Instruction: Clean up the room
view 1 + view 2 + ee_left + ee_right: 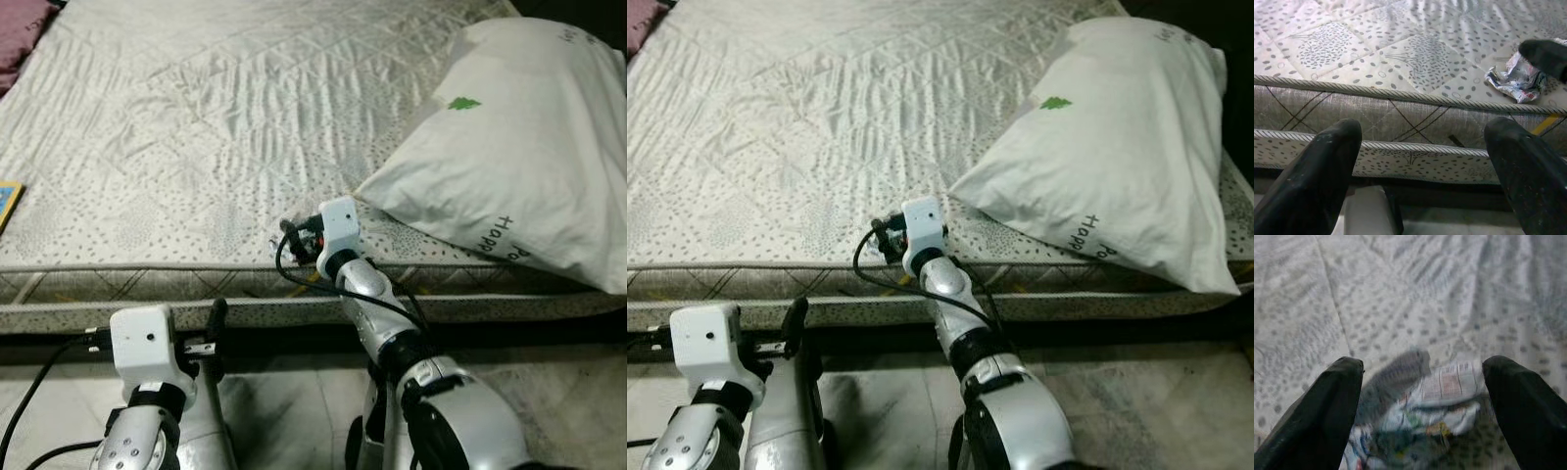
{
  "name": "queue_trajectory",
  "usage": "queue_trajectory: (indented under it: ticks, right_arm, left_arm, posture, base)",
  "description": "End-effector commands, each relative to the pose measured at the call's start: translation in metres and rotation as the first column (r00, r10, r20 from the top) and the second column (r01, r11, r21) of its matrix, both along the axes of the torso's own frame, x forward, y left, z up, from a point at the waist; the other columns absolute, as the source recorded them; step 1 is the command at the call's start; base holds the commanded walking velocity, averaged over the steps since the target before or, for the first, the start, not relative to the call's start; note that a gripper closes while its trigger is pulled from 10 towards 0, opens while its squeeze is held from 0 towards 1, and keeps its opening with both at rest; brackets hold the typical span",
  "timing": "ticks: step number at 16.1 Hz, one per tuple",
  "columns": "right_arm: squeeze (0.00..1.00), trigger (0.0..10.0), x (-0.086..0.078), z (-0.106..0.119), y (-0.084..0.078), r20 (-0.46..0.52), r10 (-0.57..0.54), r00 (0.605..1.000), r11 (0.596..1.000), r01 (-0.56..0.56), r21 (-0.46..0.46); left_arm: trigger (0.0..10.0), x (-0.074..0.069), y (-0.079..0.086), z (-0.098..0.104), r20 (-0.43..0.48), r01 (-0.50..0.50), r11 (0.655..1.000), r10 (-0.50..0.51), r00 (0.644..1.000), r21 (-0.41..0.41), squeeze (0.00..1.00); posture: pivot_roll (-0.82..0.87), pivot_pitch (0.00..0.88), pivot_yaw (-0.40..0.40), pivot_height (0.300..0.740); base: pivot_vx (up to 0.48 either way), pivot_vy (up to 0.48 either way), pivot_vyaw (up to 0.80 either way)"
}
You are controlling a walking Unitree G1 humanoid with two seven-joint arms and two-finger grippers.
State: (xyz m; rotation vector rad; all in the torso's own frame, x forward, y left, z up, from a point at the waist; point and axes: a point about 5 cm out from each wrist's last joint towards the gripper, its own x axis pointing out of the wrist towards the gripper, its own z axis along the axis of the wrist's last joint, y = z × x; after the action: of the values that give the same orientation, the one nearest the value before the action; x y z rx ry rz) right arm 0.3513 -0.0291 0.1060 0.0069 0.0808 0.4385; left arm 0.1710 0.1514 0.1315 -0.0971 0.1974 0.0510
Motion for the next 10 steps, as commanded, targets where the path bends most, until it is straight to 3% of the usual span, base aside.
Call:
queue_trajectory:
  ticks: [1, 4, 5, 6, 10]
  right_arm:
    - [0.0, 10.0, -0.008, 0.002, 0.035, -0.029, 0.056, 0.998, 0.998, -0.055, 0.019]
    - [0.0, 10.0, -0.017, -0.009, 0.046, -0.064, 0.071, 0.995, 0.997, -0.073, -0.03]
    - [0.0, 4.2, -0.02, -0.012, 0.048, -0.075, 0.072, 0.995, 0.996, -0.075, -0.037]
    - [0.0, 0.0, -0.024, -0.016, 0.051, -0.089, 0.071, 0.993, 0.996, -0.076, -0.045]
    - [0.0, 0.0, -0.023, -0.017, 0.049, -0.089, 0.066, 0.994, 0.996, -0.071, -0.05]
  left_arm:
    - [10.0, -0.003, 0.0, 0.001, -0.011, -0.005, 1.0, 0.005, 1.0, 0.004, 0.0]
    - [10.0, -0.001, 0.0, 0.001, -0.011, -0.011, 1.0, 0.011, 1.0, 0.003, 0.0]
    - [10.0, -0.001, 0.0, 0.001, -0.01, -0.011, 1.0, 0.012, 1.0, 0.004, 0.0]
    - [10.0, 0.0, 0.0, 0.002, -0.007, -0.017, 1.0, 0.017, 1.0, 0.005, 0.0]
    - [10.0, 0.006, 0.0, 0.002, 0.002, -0.019, 1.0, 0.019, 1.0, 0.007, 0.0]
  posture:
    - [0.21, 0.249, -0.056, 0.51]
    - [0.22, 0.245, -0.063, 0.51]
    - [0.22, 0.245, -0.064, 0.51]
    - [0.22, 0.241, -0.066, 0.51]
    - [0.21, 0.232, -0.069, 0.51]
  base:
    - [0.0, 0.0, 0.0]
    - [0.0, 0.0, 0.0]
    - [0.0, 0.0, 0.0]
    - [0.0, 0.0, 0.0]
    - [0.0, 0.0, 0.0]
